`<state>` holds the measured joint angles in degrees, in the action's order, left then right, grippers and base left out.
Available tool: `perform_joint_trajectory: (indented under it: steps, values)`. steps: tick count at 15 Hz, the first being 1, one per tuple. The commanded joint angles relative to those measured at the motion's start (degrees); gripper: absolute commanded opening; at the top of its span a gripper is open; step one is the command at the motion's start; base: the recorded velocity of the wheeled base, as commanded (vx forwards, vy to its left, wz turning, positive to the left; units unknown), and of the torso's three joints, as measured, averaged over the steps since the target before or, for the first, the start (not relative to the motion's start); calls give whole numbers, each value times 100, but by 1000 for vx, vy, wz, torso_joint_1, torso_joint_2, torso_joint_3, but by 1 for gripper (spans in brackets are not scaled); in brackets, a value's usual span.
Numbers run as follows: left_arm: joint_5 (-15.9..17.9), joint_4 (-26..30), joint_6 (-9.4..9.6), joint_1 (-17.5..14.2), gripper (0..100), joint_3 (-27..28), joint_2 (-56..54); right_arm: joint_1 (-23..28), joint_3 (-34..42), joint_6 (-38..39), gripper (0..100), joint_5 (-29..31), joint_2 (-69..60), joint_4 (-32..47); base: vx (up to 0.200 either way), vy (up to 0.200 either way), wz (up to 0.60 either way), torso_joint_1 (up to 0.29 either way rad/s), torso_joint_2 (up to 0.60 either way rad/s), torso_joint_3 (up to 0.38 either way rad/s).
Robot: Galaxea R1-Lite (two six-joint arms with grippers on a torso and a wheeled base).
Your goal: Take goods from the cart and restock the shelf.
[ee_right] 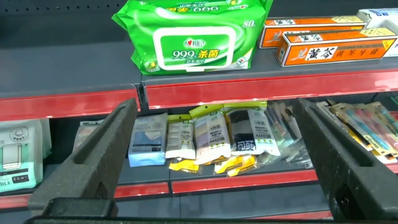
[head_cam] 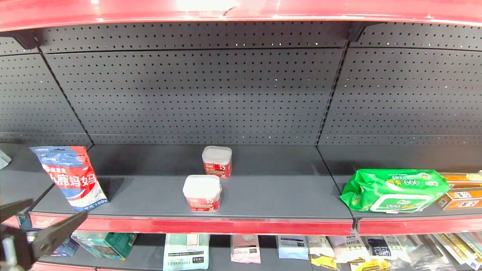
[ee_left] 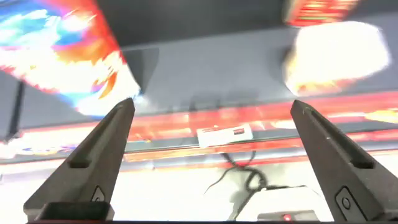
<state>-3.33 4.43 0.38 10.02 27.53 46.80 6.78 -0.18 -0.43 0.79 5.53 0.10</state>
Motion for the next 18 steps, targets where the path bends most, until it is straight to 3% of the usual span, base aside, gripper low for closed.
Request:
perform_joint_trajectory:
  steps: [1,4,5,6,7,8,9,10,12,13,14,15,16,17,18]
  values:
    - [843,876,112,-853,100,-1434,-3740,-1,1,-1,100,0,9,-1,0,0,0,0,0,0]
    - [702,797,15,-1020,100,-2067,-4662,-1,1,-1,100,0,9,-1,0,0,0,0,0,0]
    - [509,647,-161,-1011,100,-2111,-4662,-1,9,-1,100,0,9,-1,0,0,0,0,0,0]
    - [315,463,-460,-1011,100,-2164,-4662,-1,1,-1,100,0,0,-1,0,0,0,0,0,0]
    - [262,445,-504,-1011,100,-2173,-4662,-1,1,-1,100,0,9,-1,0,0,0,0,0,0]
    - [122,32,-398,-1020,100,-2401,-4662,-1,1,-1,100,0,0,-1,0,0,0,0,0,0]
    - [-186,-504,-407,-1011,100,-2612,-4662,-1,1,-1,100,0,9,-1,0,0,0,0,0,0]
    - [-282,-803,-433,-1011,100,-2726,-4662,-1,1,-1,100,0,0,-1,0,0,0,0,0,0]
    - [640,-803,-170,-1011,100,-2753,-4671,-1,1,-1,100,0,0,-1,0,0,0,0,0,0]
    - [781,-794,-134,-1011,100,-2753,-4671,-1,1,-1,100,0,0,-1,0,0,0,0,0,0]
    - [640,-803,-152,-1020,100,-2753,-4662,-1,1,-1,100,0,0,-1,0,0,0,0,0,0]
    - [350,-794,-29,-1020,100,-2753,-4671,-1,1,-1,100,0,9,-1,0,0,0,0,0,0]
    - [-326,-785,164,-1020,100,-2753,-4662,-1,9,-1,100,0,9,-1,0,0,0,0,0,0]
    - [-1196,-777,68,-1020,100,-2753,-4662,-1,1,-1,100,0,0,-1,0,0,0,0,0,0]
    - [-1451,-777,-99,-1020,100,-2753,-4662,-1,1,-1,100,0,0,-1,0,0,0,0,0,0]
